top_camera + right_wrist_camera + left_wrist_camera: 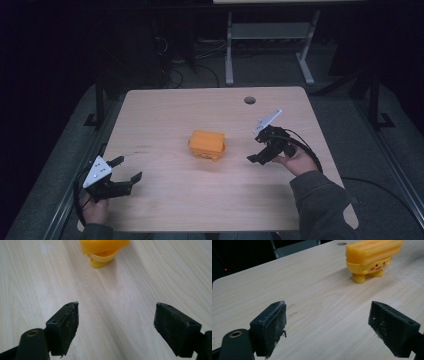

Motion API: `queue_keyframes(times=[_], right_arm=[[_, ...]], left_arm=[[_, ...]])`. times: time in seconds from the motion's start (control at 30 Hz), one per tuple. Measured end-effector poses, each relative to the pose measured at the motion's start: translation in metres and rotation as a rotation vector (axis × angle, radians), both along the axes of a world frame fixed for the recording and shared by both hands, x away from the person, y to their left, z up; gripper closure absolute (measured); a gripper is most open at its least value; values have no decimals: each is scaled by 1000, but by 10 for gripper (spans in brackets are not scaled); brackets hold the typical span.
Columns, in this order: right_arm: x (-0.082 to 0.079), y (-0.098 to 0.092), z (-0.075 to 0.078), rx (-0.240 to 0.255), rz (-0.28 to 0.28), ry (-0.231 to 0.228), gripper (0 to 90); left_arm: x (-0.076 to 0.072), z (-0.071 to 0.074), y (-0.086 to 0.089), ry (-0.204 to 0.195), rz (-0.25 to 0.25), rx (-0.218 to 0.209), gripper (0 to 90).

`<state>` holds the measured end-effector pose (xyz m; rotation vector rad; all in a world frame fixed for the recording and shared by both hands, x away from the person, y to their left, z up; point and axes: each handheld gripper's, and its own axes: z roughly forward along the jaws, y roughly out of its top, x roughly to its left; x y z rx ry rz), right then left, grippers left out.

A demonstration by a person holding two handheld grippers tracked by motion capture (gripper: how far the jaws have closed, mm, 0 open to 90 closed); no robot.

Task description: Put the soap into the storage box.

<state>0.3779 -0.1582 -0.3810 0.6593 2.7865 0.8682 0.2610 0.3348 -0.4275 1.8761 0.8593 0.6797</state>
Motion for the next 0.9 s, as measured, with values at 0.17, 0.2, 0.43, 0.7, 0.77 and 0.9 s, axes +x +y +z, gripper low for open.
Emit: queue_keyframes(times=[0.17, 0.2, 0.43, 0.7, 0.77, 0.9], right_arm=[[-4, -8, -4, 9, -19, 8, 194], [-5, -11, -5, 3, -21, 9, 189], [-10, -20, -7, 19, -41, 11, 190], [-18, -33, -15, 29, -69, 21, 190], [-20, -36, -17, 33, -80, 29, 190], [-24, -43, -20, 40, -90, 29, 190]], left_arm=[[0, 0, -1, 2, -1, 3, 139], [0, 0, -1, 3, -1, 5, 139], [0, 0, -1, -1, 0, 4, 139], [0, 0, -3, 5, -7, 16, 139], [0, 0, -3, 6, -8, 17, 139], [0, -1, -3, 6, -8, 15, 139]])
